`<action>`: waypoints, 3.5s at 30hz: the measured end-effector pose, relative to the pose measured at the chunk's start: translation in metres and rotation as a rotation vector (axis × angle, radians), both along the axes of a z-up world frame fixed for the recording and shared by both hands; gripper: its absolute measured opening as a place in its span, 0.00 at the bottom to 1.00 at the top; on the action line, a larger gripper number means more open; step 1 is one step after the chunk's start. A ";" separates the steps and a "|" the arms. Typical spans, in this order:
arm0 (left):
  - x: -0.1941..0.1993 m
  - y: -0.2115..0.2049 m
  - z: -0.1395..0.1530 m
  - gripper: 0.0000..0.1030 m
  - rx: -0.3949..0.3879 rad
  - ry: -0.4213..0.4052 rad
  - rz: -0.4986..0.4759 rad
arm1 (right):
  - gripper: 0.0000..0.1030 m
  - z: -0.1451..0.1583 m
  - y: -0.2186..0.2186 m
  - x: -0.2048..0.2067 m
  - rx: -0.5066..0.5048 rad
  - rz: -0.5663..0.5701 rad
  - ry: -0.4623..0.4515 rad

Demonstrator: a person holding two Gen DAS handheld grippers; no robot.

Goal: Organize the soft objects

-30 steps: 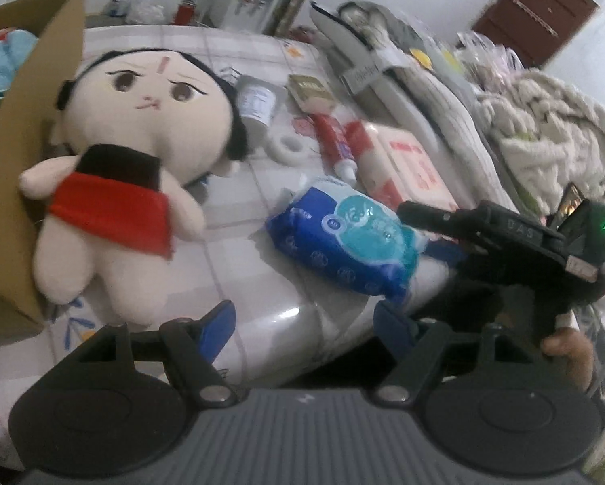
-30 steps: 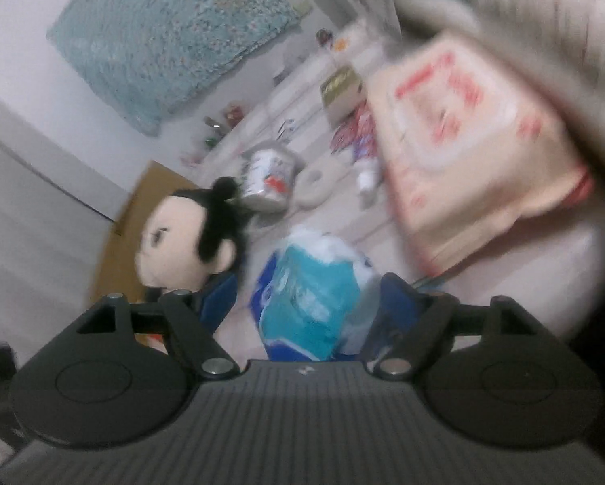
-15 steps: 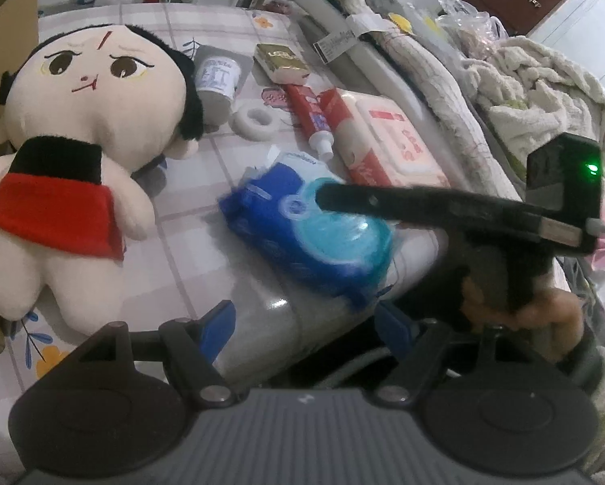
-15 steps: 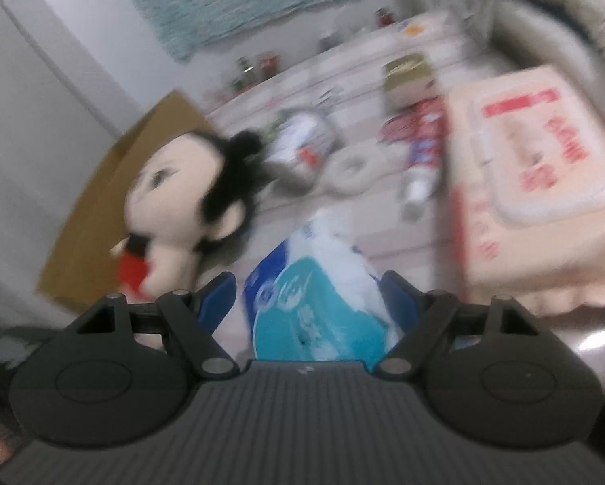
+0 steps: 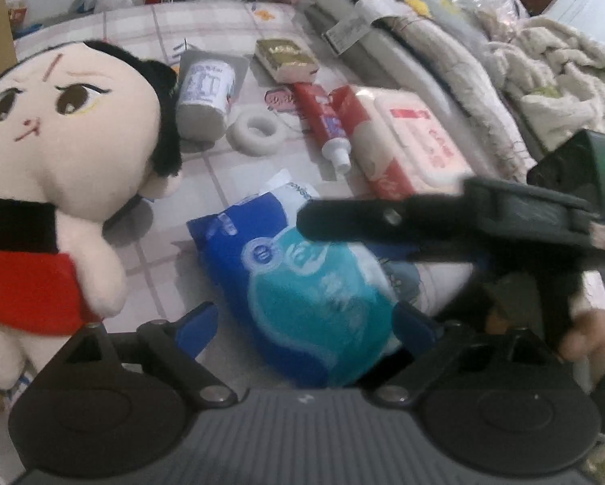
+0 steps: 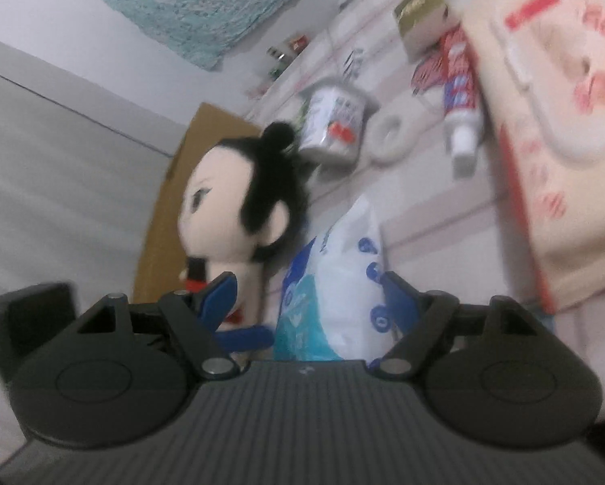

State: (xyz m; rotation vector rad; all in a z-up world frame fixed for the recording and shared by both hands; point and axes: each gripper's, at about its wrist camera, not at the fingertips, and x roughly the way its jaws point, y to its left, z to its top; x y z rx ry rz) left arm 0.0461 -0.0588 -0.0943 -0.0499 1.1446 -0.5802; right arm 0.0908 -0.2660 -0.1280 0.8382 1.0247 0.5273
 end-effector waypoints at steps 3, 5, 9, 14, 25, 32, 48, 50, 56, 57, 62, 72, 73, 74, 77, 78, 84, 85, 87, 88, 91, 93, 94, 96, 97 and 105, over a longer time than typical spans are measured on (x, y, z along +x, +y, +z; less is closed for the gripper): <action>0.003 -0.007 -0.005 0.93 0.035 0.004 -0.001 | 0.77 -0.004 0.001 -0.004 0.068 0.018 0.024; 0.003 -0.012 -0.007 0.96 0.052 -0.008 -0.007 | 0.77 -0.007 0.000 -0.005 0.092 0.018 0.038; 0.006 -0.021 -0.009 0.96 0.093 -0.023 -0.003 | 0.76 0.005 -0.011 -0.008 0.046 -0.018 0.006; 0.012 -0.031 -0.012 0.95 0.148 -0.017 0.022 | 0.76 0.057 -0.027 -0.015 -0.125 -0.043 -0.147; 0.015 -0.019 -0.007 1.00 0.111 0.012 0.118 | 0.79 0.100 -0.061 -0.032 -0.246 -0.128 -0.270; 0.031 -0.038 -0.018 1.00 0.135 0.035 0.177 | 0.79 0.093 -0.051 -0.039 -0.261 -0.119 -0.245; 0.018 -0.043 -0.025 0.84 0.216 -0.038 0.181 | 0.80 0.104 -0.053 -0.041 -0.312 -0.115 -0.275; 0.014 -0.035 -0.022 0.84 0.200 -0.029 0.179 | 0.80 0.111 -0.049 -0.027 -0.346 -0.091 -0.291; 0.000 -0.007 -0.022 0.84 0.188 -0.022 0.209 | 0.84 0.116 -0.022 0.063 -0.520 0.047 -0.318; -0.001 -0.002 -0.022 0.84 0.180 -0.019 0.213 | 0.84 0.111 -0.015 0.085 -0.559 0.079 -0.301; -0.002 0.017 -0.023 0.83 0.144 -0.007 0.228 | 0.84 0.073 0.013 0.170 -0.714 0.173 -0.232; -0.004 0.032 -0.022 0.83 0.100 -0.002 0.216 | 0.66 0.008 0.012 0.243 -0.786 0.148 -0.085; -0.004 0.032 -0.022 0.83 0.098 -0.002 0.217 | 0.61 0.007 0.011 0.242 -0.793 0.147 -0.086; -0.004 0.033 -0.021 0.83 0.096 -0.002 0.218 | 0.55 0.006 0.011 0.242 -0.801 0.147 -0.083; -0.003 0.033 -0.022 0.83 0.096 -0.008 0.218 | 0.55 0.005 0.003 0.244 -0.760 0.128 -0.067; -0.004 0.032 -0.022 0.83 0.100 -0.011 0.217 | 0.56 0.005 0.003 0.244 -0.759 0.128 -0.070; -0.004 0.029 -0.023 0.83 0.119 -0.015 0.207 | 0.69 -0.005 0.009 0.246 -0.784 0.153 -0.073; -0.004 0.029 -0.023 0.83 0.121 -0.015 0.206 | 0.70 -0.005 0.011 0.246 -0.792 0.151 -0.076; -0.003 0.028 -0.023 0.83 0.126 -0.016 0.206 | 0.68 -0.006 0.012 0.248 -0.789 0.144 -0.085; -0.003 0.025 -0.024 0.83 0.129 -0.018 0.205 | 0.64 -0.006 0.012 0.248 -0.792 0.140 -0.091; -0.003 0.025 -0.025 0.83 0.137 -0.024 0.203 | 0.52 -0.004 0.010 0.246 -0.781 0.131 -0.093; -0.002 0.025 -0.025 0.83 0.137 -0.029 0.205 | 0.51 0.000 0.006 0.241 -0.768 0.115 -0.094; -0.003 0.025 -0.025 0.83 0.135 -0.032 0.206 | 0.51 0.005 0.004 0.235 -0.770 0.104 -0.105; -0.003 0.027 -0.026 0.82 0.128 -0.041 0.206 | 0.51 0.019 -0.002 0.221 -0.750 0.072 -0.129; -0.004 0.028 -0.026 0.82 0.124 -0.047 0.205 | 0.51 0.028 -0.004 0.213 -0.737 0.058 -0.148; -0.014 0.036 -0.015 0.81 0.064 -0.087 0.181 | 0.51 0.110 -0.027 0.113 -0.628 -0.083 -0.317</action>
